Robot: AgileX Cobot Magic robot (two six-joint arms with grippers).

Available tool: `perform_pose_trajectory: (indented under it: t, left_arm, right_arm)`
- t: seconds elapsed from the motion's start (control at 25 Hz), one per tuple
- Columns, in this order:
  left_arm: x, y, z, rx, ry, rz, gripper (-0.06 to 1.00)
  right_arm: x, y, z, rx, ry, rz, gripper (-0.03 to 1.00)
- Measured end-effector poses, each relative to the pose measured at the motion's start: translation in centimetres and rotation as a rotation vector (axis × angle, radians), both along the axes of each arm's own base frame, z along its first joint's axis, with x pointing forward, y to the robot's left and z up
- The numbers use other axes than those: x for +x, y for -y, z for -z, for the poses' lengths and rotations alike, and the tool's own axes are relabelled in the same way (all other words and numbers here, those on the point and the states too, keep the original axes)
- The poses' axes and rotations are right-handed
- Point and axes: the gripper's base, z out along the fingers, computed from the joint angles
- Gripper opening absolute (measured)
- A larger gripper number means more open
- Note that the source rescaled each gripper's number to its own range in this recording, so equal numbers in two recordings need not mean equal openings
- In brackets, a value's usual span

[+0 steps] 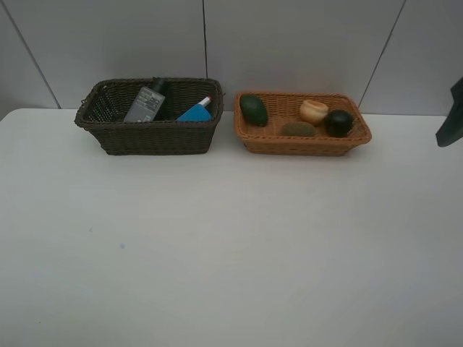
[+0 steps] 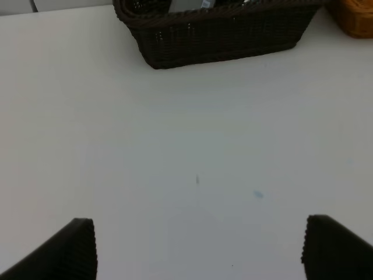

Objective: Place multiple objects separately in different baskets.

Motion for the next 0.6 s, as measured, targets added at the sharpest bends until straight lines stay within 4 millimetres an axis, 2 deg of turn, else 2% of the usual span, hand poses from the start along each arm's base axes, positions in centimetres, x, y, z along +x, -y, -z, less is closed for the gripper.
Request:
perform_pose_trajectory:
  t: [0.32, 0.48, 0.6]
  left_arm:
    - [0.0, 0.0, 0.0, 0.000, 0.000, 0.000, 0.87]
    - [0.0, 0.0, 0.0, 0.000, 0.000, 0.000, 0.87]
    - [0.0, 0.0, 0.0, 0.000, 0.000, 0.000, 0.87]
  right_arm:
    - [-10.7, -0.6, 0.4, -0.025, 0.264, -0.020, 0.96]
    - [-15.0, -0.8, 1.0, -0.035, 0.427, -0.020, 0.96]
    - [-17.3, -0.9, 1.5, -0.042, 0.527, -0.019, 0.96]
